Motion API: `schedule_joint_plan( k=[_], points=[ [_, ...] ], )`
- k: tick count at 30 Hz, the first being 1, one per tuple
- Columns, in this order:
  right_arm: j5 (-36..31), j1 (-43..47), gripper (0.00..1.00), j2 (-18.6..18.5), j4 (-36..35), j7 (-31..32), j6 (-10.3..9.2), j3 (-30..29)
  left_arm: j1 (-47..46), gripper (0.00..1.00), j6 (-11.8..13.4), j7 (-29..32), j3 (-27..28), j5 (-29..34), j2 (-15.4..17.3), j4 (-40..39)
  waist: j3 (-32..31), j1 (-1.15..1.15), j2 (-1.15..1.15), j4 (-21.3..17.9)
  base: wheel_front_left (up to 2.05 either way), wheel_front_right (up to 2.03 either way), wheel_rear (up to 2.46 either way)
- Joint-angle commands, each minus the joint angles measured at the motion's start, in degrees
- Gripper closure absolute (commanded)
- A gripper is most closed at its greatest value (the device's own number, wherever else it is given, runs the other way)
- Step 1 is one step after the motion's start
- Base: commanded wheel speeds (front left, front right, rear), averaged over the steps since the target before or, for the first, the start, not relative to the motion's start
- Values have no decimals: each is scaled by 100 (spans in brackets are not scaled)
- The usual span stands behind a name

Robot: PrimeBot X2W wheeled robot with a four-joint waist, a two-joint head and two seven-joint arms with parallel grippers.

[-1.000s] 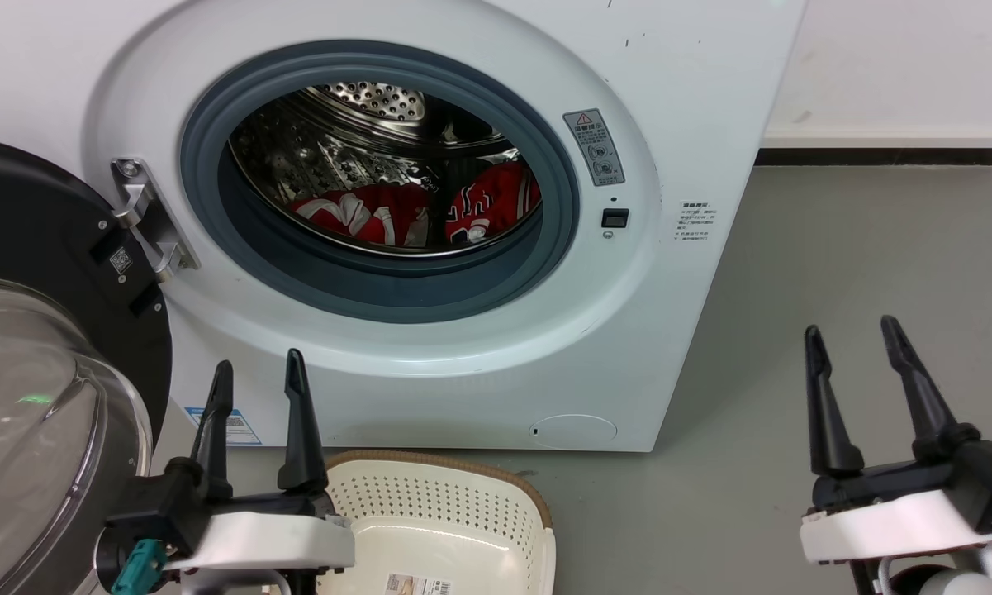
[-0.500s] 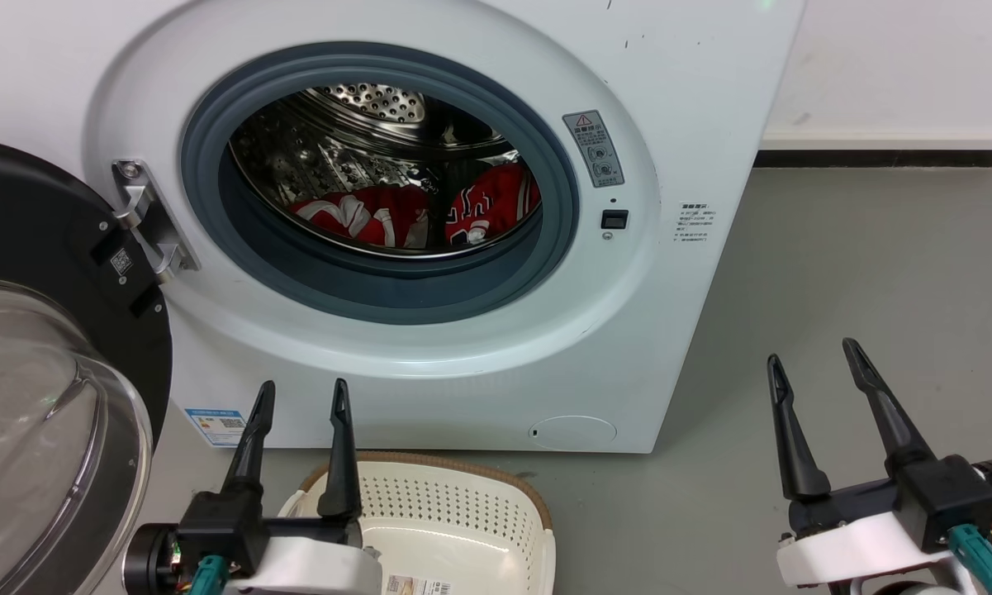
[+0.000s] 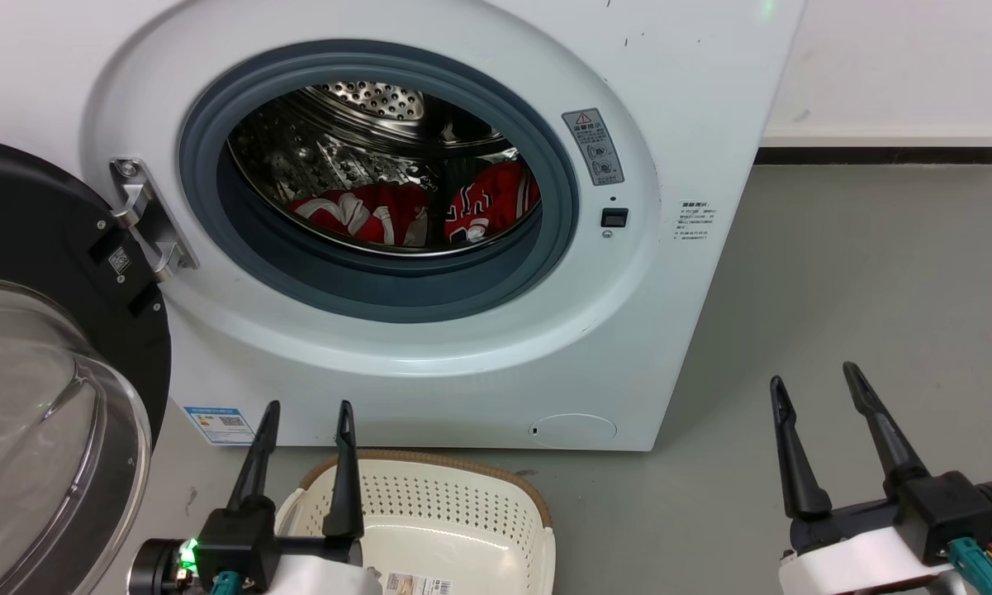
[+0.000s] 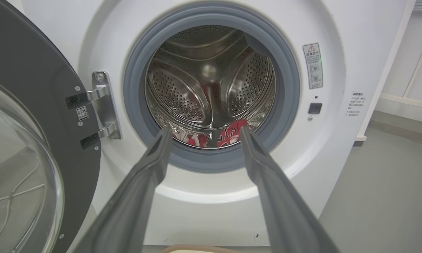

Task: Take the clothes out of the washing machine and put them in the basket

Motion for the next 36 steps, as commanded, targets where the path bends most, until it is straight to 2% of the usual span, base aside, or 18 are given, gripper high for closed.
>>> schedule_joint_plan(
  k=[1, 8, 26, 31, 36],
  points=[
    [-78, 76, 0, -7, 18, -49, -2, 30, 53, 0, -21, -29, 12, 110, -25, 28, 3, 0, 0, 0, 0, 0, 0],
    [-290, 83, 0, -7, 229, -117, -3, 40, 70, 0, -61, -107, 42, 499, -61, 250, 8, 0, 0, -14, 0, 0, 0],
    [-163, -34, 0, -7, 336, -104, -3, -15, 15, 0, -147, -96, 103, 499, -113, 358, 47, 0, 0, -24, 0, 0, 0],
    [-172, -144, 0, -7, 306, -104, -3, 46, -73, 0, -194, -96, 185, 539, -85, 336, 248, 0, 0, -200, 0, 0, 0],
    [-88, -480, 0, -6, 160, -104, -3, 63, -534, 0, -361, -96, 336, 607, 216, 354, 836, 0, 0, -569, 0, 0, 0]
  ],
)
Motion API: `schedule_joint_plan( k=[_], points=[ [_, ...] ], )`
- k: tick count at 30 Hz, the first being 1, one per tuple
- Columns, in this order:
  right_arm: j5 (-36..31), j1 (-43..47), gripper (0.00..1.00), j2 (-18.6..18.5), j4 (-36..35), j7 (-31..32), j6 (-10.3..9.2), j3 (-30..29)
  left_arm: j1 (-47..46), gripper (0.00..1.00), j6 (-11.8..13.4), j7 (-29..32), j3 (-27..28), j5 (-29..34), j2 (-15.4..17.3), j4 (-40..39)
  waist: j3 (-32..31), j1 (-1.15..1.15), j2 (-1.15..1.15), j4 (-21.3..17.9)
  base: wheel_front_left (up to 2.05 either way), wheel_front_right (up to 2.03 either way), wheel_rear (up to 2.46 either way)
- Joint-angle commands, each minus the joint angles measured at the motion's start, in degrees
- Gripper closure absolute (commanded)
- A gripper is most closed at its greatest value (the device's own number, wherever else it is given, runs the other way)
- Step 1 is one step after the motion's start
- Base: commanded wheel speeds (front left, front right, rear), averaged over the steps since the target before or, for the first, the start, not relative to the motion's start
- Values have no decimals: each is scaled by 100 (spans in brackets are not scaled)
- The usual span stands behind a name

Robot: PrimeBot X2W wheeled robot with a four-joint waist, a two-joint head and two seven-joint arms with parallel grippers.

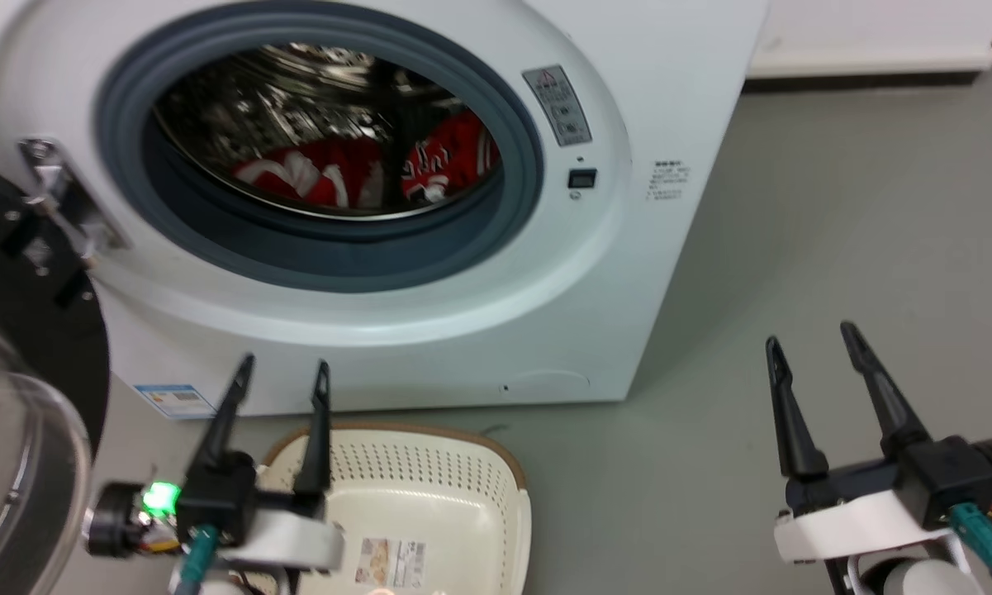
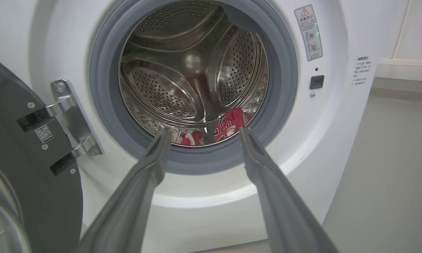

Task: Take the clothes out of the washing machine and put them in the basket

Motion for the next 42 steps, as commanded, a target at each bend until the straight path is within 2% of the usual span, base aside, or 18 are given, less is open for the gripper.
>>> schedule_joint_plan(
  k=[1, 9, 13, 16, 25, 27, 30, 39, 40, 42],
  points=[
    [84, -166, 0, -5, -79, -12, -4, 21, -231, 0, -24, -16, 83, 27, 114, -7, 503, 0, 0, -337, 0, 0, 0],
    [525, -696, 0, 0, -376, -11, -4, 204, -1711, 0, -400, -15, 516, 10, 994, 359, 1836, 0, 0, -956, 0, 0, 0],
    [605, -820, 0, 1, -442, -11, -4, 215, -2726, 0, -595, -16, 578, -13, 1450, 1056, 2347, 0, 0, -1104, 0, 0, 0],
    [660, -921, 0, 1, -496, -11, -4, 165, -3618, 0, -725, 269, 436, 72, 1791, 1720, 2643, 0, 0, -1212, 0, 0, 0],
    [795, -1146, 0, 3, -649, -11, -4, 238, -6190, 0, -867, 2117, -260, 81, 2522, 3211, 3358, 0, 0, -1444, 0, 0, 0],
    [870, -1176, 0, 6, -680, -11, -4, 346, -6648, 0, -869, 2494, -475, -150, 2622, 3518, 3468, 0, 0, -1522, 0, 0, 0],
    [918, -1195, 0, -1, -764, -11, -5, 517, -7265, 0, -865, 3090, -1014, -495, 2959, 3843, 3599, 0, 0, -1668, 0, 0, 0],
    [1103, -1089, 0, 1, -942, -11, -5, 896, -8818, 0, -867, 4914, -2413, -1305, 3876, 4167, 4016, 0, 0, -1998, 0, 0, 0],
    [1103, -1089, 0, 1, -942, -11, -5, 896, -8818, 0, -867, 4914, -2413, -1305, 3876, 4167, 4016, 0, 0, -1998, 0, 0, 0],
    [1174, -1064, 0, 3, -976, -11, -4, 992, -9159, 0, -867, 5481, -2736, -1611, 4134, 4212, 4123, 0, 0, -2106, 0, 0, 0]
  ],
)
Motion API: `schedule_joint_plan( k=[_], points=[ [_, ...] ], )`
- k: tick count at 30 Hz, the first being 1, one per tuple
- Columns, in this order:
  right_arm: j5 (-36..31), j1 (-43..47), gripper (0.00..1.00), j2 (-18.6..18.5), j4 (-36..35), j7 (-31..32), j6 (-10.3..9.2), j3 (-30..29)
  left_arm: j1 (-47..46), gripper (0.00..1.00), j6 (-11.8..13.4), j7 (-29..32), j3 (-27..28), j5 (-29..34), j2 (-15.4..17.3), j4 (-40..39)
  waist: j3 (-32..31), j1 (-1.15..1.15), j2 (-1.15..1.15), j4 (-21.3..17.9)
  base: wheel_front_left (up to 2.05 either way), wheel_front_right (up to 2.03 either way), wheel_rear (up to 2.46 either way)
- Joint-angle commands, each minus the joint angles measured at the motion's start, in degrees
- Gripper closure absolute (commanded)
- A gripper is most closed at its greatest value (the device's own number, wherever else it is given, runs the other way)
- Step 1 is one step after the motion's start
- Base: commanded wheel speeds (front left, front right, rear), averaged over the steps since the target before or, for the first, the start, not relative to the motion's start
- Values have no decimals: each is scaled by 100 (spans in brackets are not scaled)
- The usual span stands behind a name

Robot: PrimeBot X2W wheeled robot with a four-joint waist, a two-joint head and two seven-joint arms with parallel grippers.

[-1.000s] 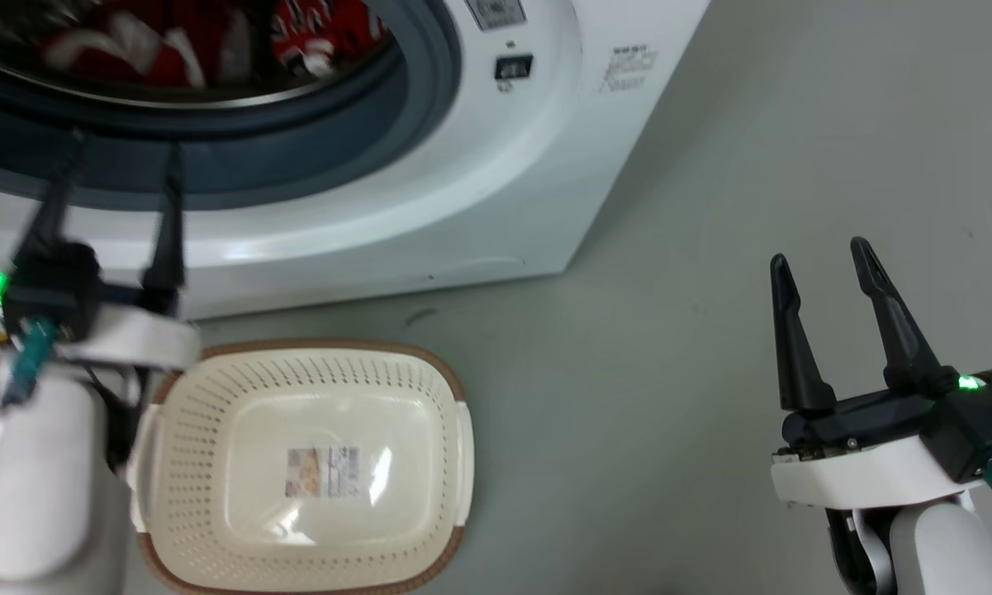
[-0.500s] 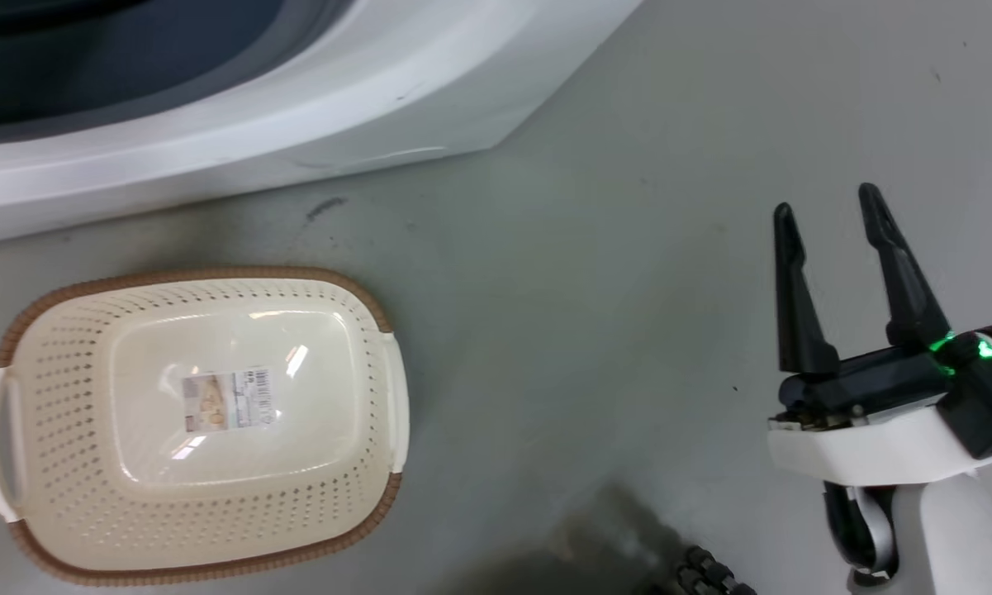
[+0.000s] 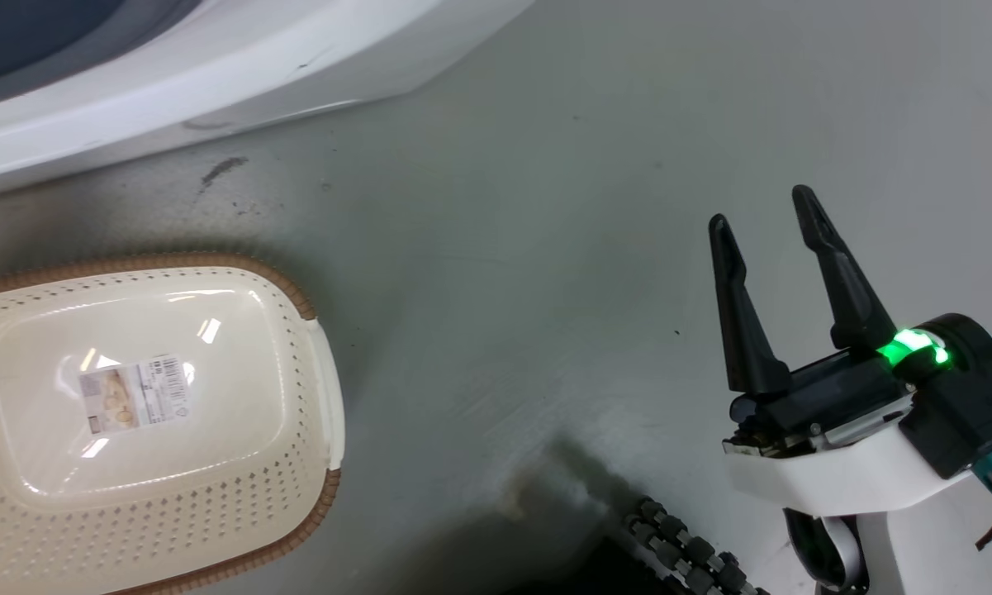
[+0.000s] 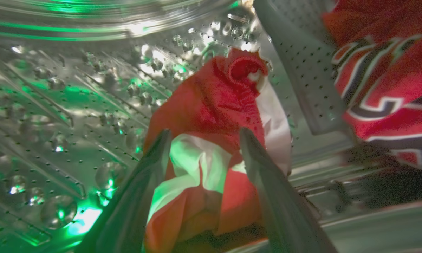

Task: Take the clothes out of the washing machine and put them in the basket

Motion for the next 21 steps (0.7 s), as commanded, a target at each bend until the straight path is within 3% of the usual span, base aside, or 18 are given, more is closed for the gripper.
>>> schedule_joint_plan(
  k=[1, 6, 18, 19, 20, 21],
  points=[
    [56, 13, 0, 14, -44, -10, -5, 71, -216, 0, 11, 241, -186, -102, 154, -21, 140, -1, 0, -131, 0, 0, 0],
    [-212, -94, 0, 14, -159, -10, -5, 293, -456, 0, 11, 896, -758, -591, 556, -160, 321, -1, 0, -261, 0, 0, 0],
    [-79, -120, 0, 11, -347, -10, -5, 347, -644, 0, 10, 1647, -1301, -1352, 924, -302, 545, -1, 0, -332, 0, 0, 0],
    [-68, -122, 0, 11, -351, -10, -5, 341, -643, 36, 10, 1673, -1334, -1400, 928, -292, 552, -1, 0, -329, 0, 0, 0],
    [-60, -131, 0, 11, -350, -10, -5, 338, -661, 100, 10, 1672, -1359, -1431, 933, -297, 559, -1, 0, -326, 0, 0, 0],
    [-56, -151, 0, 11, -352, -10, -5, 338, -692, 100, 10, 1629, -1380, -1446, 940, -307, 565, -1, 0, -324, 0, 0, 0]
  ],
)
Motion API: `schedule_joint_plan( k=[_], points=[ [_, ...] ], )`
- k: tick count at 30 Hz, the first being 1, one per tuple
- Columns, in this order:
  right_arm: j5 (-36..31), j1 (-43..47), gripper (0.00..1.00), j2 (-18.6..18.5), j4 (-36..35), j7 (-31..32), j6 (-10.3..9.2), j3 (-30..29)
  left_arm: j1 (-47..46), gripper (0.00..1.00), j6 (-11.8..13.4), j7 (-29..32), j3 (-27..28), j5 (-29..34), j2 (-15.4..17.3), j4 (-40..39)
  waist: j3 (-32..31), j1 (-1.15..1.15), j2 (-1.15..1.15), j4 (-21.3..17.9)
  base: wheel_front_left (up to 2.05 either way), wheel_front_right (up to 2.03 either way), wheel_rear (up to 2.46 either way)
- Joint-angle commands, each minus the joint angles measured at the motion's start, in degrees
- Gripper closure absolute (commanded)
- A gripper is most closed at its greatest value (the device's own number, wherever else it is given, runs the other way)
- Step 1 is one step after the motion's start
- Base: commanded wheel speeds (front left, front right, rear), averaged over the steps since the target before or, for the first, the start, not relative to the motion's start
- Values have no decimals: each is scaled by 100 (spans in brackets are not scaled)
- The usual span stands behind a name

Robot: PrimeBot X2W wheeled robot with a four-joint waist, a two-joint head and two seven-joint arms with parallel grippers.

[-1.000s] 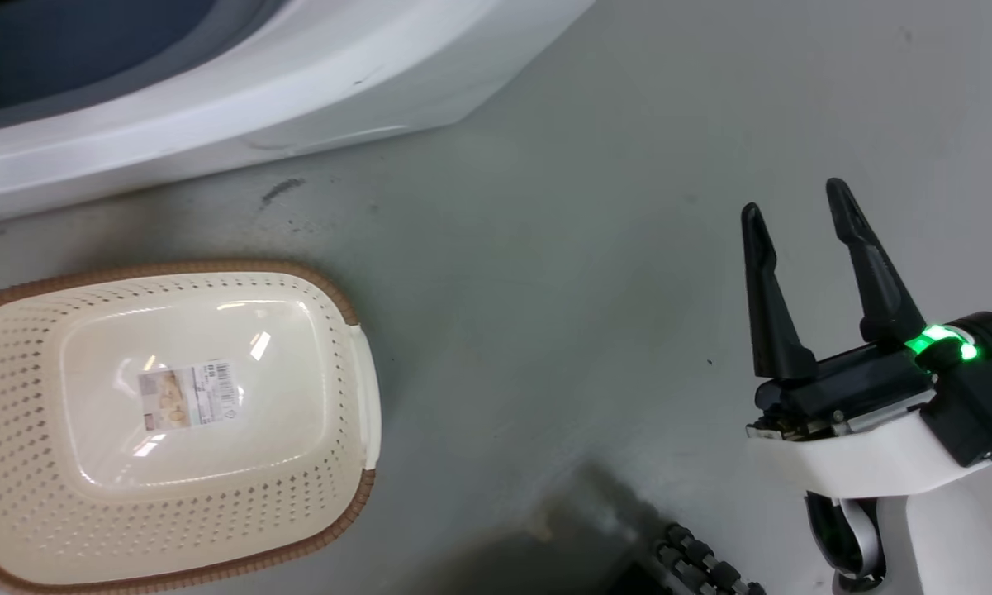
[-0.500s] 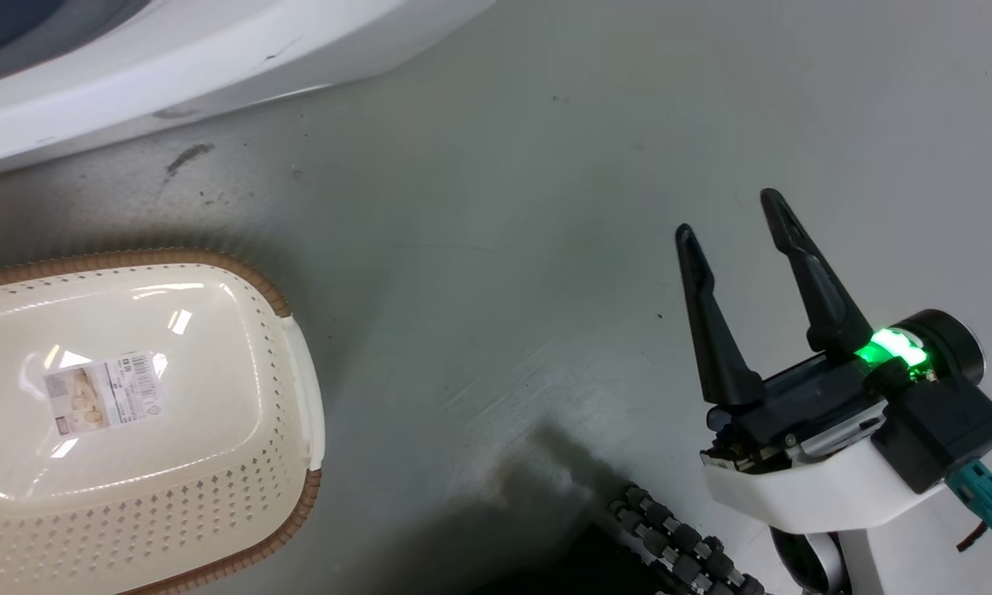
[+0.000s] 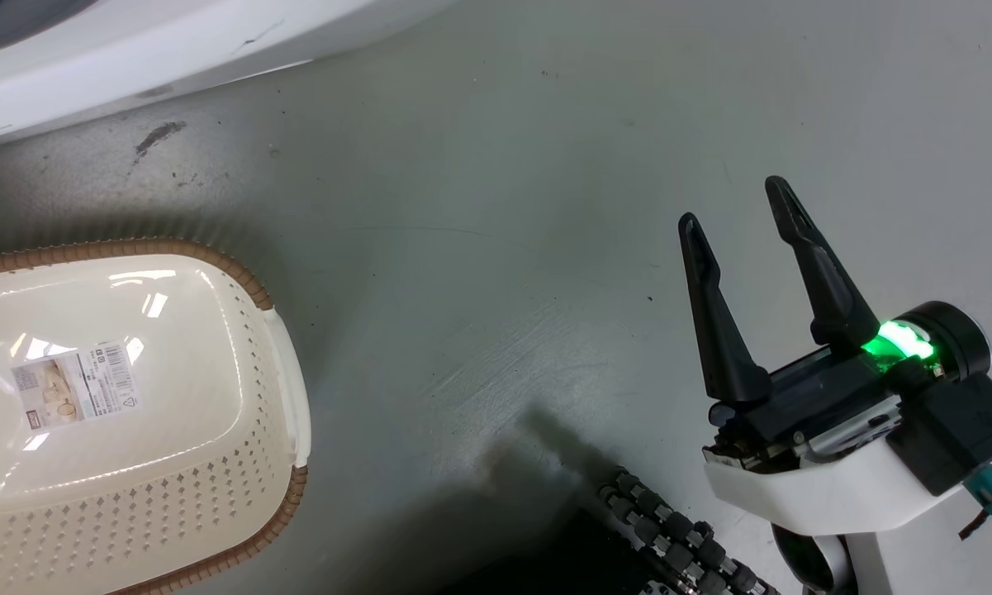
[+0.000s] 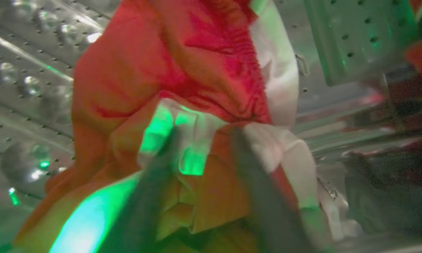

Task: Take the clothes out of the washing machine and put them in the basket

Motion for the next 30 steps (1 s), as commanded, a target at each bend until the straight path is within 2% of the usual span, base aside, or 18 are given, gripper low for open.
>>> schedule_joint_plan(
  k=[1, 6, 14, 19, 30],
  points=[
    [13, -100, 0, 9, -26, -10, -6, -1, 23, 100, 9, -51, -65, -26, 66, 56, 5, 0, 0, 1, 0, 0, 0],
    [5, -171, 0, 9, 10, -10, -6, 8, -123, 100, 10, -484, -112, 45, 30, 101, -35, 0, 0, 32, 0, 0, 0],
    [-111, -259, 0, 9, 94, -10, -6, -153, -6, 100, 91, -1828, -93, 120, -402, 546, -404, 0, 0, 243, 0, 0, 0],
    [-233, -289, 0, 6, 155, -10, -6, -346, 320, 100, 250, -3029, 22, -3, -817, 896, -785, 0, 0, 480, 0, 0, 0],
    [-557, -36, 0, 6, 374, -10, -6, -635, 1872, 100, 579, -5835, 273, -433, -1759, 1511, -1930, 0, 0, 1081, 0, 0, 0]
  ],
)
